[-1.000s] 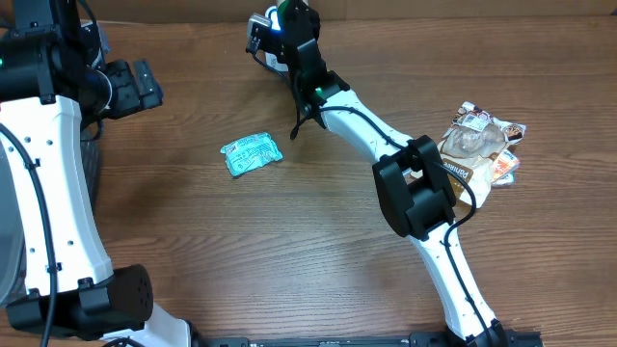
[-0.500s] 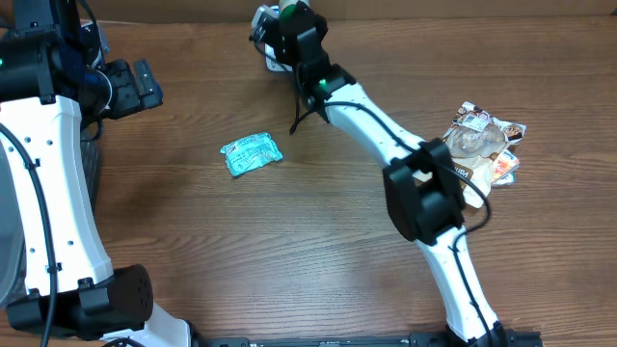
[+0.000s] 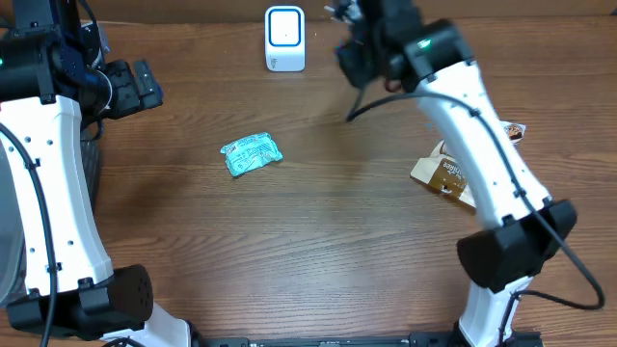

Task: Scan the item barcode
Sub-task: 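Carry the jar right and set it beside the mushroom bag, then move the right gripper to the mint-green packet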

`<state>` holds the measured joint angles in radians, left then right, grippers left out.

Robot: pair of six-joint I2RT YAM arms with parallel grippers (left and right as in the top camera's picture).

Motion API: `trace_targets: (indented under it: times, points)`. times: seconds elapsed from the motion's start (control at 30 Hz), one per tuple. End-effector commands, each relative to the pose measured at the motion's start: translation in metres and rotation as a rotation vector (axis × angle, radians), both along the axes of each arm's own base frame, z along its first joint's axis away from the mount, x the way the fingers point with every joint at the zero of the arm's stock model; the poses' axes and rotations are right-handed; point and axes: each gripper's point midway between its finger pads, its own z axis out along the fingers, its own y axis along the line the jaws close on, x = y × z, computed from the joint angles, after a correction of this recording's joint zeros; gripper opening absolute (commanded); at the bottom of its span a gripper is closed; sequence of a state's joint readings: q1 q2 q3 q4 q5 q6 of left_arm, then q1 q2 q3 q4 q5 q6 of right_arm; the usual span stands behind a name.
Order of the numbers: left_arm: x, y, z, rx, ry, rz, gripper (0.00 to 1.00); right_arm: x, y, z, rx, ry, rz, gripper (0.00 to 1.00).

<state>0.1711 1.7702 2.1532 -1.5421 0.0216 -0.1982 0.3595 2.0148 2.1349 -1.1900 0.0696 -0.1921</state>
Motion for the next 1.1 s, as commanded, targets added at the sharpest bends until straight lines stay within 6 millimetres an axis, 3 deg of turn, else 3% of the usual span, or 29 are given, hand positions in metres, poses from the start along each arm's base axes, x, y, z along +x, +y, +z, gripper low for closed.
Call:
trace_targets:
  times: [0.0, 0.23, 0.57, 0.67, 0.8, 0.93, 1.07]
  points:
    - [0.001, 0.000, 0.002, 0.012, -0.003, -0.021, 1.00, -0.005, -0.027, -0.047, 0.066, 0.179, -0.104, 0.57]
    - [0.001, 0.000, 0.002, 0.012, -0.003, -0.021, 1.00, -0.012, -0.103, -0.101, 0.066, 0.333, -0.308, 0.57]
    - [0.001, 0.000, 0.002, 0.012, -0.003, -0.021, 1.00, -0.024, -0.152, -0.157, 0.081, 0.398, -0.417, 0.56]
    - [0.001, 0.000, 0.002, 0.012, -0.003, -0.021, 1.00, -0.027, -0.166, -0.166, 0.028, 0.396, -0.448, 0.54]
    - [0.001, 0.000, 0.002, 0.012, -0.003, -0.021, 1.00, -0.024, -0.173, -0.163, -0.005, 0.374, -0.462, 0.72]
    - [0.001, 0.000, 0.002, 0.012, -0.003, -0.021, 1.00, -0.023, -0.178, -0.161, -0.032, 0.364, -0.472, 0.98]
    - [0.001, 0.000, 0.002, 0.012, -0.003, -0.021, 1.00, -0.022, -0.179, -0.152, -0.026, 0.361, -0.497, 1.00]
